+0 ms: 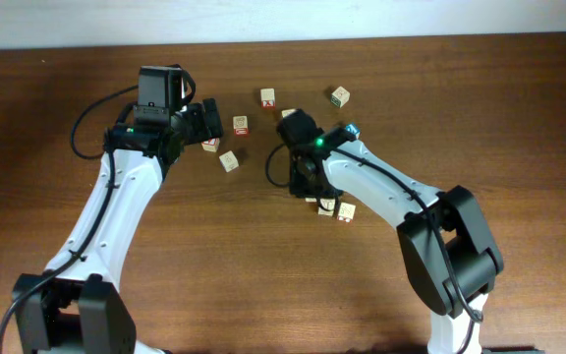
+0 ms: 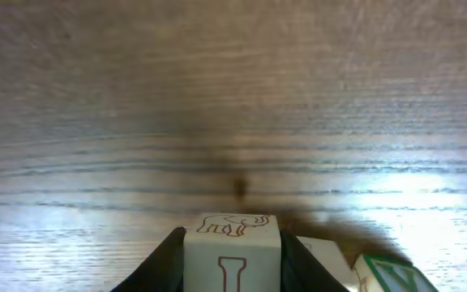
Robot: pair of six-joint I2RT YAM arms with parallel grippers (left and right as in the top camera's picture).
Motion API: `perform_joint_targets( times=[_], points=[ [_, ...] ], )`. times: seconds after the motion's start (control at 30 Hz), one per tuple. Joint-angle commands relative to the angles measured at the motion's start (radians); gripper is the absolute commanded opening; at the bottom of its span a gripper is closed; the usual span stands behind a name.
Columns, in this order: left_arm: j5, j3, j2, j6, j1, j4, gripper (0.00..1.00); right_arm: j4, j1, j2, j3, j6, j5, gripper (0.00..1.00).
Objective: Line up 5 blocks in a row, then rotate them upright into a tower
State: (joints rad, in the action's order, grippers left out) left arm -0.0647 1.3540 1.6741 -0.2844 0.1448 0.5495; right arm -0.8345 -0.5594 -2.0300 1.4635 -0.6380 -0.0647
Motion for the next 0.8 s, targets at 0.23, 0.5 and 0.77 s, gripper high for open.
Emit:
perform_joint_targets(
  times=[0.23,0.5,0.77],
  points=[
    [-0.011,0.018,0.003,-0.003,-0.002,-0.002,0.99,-0.025,-0.006,0.011,-0.027,-0.033,0.058,0.36],
    [-0.011,0.018,0.003,-0.003,-0.002,-0.002,0.99,-0.054,-0.022,0.012,-0.027,-0.01,0.079,0.43],
    [-0.011,0.018,0.003,-0.003,-0.002,-0.002,0.99,0.045,0.165,0.028,0.214,0.532,0.049,0.61]
  ],
)
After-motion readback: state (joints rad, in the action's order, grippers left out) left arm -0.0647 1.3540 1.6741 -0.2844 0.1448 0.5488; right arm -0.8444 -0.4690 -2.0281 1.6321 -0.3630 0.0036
